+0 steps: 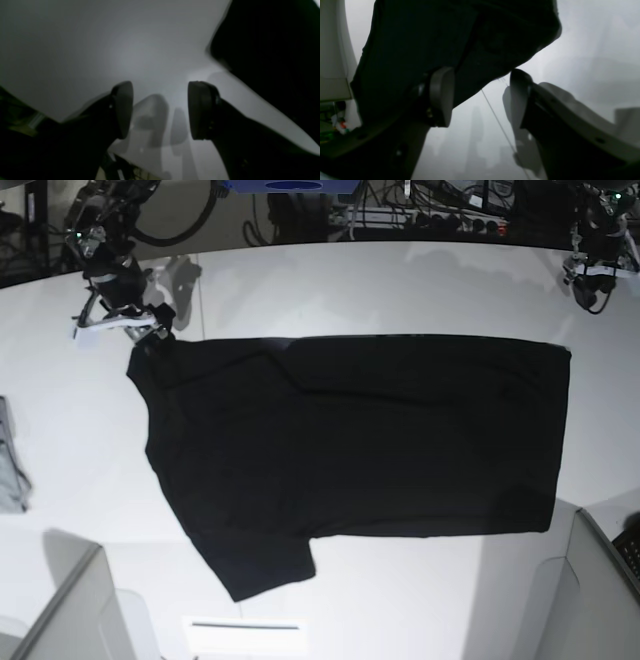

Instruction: Fold the T-shirt properly

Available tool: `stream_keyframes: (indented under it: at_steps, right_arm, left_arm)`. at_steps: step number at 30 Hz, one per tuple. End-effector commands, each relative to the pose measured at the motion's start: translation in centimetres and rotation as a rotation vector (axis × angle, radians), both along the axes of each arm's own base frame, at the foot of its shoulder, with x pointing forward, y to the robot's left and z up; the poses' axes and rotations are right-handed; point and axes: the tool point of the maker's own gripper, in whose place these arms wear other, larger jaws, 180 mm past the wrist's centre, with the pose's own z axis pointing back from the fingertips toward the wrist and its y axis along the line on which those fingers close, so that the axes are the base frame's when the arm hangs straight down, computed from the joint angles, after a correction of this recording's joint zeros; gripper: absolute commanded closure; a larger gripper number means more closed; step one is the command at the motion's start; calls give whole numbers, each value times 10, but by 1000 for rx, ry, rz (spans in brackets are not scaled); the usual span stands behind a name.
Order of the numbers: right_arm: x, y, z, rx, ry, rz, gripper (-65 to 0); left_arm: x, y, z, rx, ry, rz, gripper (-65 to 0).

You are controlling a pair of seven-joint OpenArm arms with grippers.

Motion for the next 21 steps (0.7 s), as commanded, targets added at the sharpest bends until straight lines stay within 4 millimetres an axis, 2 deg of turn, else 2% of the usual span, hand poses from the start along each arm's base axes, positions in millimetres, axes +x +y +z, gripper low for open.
stream_keyframes:
  at_steps: [1,2,5,9,14,21]
  right_arm:
    - [2,2,1,47,-23,-10,-359]
    - [0,4,-4,106,-22,-27,-359]
    - [-5,-7,-21,205,-4,-106,-359]
    - [-12,-22,-43,199,68,-169,-359]
    - [4,-35,-43,154,60,-191,-356]
    - [24,-35,-53,139,78,-185,-356]
  left_arm:
    - [14,11,17,41,-53,-18,-337]
    - [18,6,12,35,-36,-44,-337]
    - [28,-3,7,34,-19,-89,-337]
    - [30,-5,6,30,-19,-95,-337]
    - [34,-5,6,25,-29,-90,-336]
    - [36,-4,7,25,-34,-87,-336]
